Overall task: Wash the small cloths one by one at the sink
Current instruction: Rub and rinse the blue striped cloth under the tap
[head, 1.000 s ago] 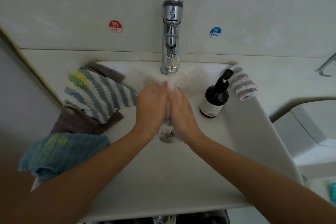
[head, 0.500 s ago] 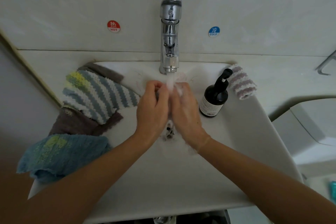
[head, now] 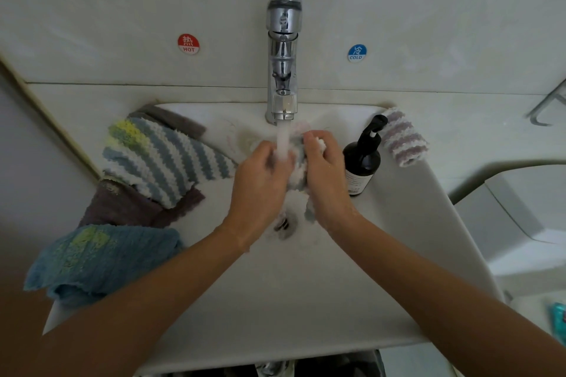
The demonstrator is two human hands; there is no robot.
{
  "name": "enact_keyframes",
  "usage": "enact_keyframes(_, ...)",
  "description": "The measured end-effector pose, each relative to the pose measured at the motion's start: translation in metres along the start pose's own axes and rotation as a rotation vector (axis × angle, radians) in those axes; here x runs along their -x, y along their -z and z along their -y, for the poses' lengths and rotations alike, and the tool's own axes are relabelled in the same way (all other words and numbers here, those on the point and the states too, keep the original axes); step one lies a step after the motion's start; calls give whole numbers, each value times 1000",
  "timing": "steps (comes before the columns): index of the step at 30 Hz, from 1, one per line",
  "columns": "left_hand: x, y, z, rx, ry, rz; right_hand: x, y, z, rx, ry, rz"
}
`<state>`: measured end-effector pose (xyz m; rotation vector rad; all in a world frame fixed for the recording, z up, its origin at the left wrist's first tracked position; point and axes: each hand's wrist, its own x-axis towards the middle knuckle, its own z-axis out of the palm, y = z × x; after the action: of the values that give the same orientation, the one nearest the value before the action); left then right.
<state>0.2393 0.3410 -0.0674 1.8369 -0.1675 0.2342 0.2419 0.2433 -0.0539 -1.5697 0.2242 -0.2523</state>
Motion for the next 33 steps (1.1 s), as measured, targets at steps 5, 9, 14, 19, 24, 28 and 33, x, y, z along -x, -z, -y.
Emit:
enact_keyframes(5, 2, 0, -5, 115, 82, -142, 14, -4, 1, 93, 3, 176)
enact_keyframes(9, 3, -2, 5, 32, 110, -128, 21, -11, 0, 152, 87, 185)
enact_keyframes(14, 5, -4, 6, 10, 155, -126, 24, -10, 1, 124, -1, 161)
enact_keyframes(19, 3, -3, -5, 30, 187, -126, 14, -7, 3, 258, -17, 143)
enact_keyframes(24, 2, -7, 2, 134, 275, -111, 14, -10, 4, 84, -65, 105)
enact_keyframes(28, 2, -6, 6, 44, 311, -28, 9, -6, -1, 85, 70, 46)
enact_keyframes(33, 6, -4, 4, -99, 133, -43, 5, 1, 4, -34, 83, 45)
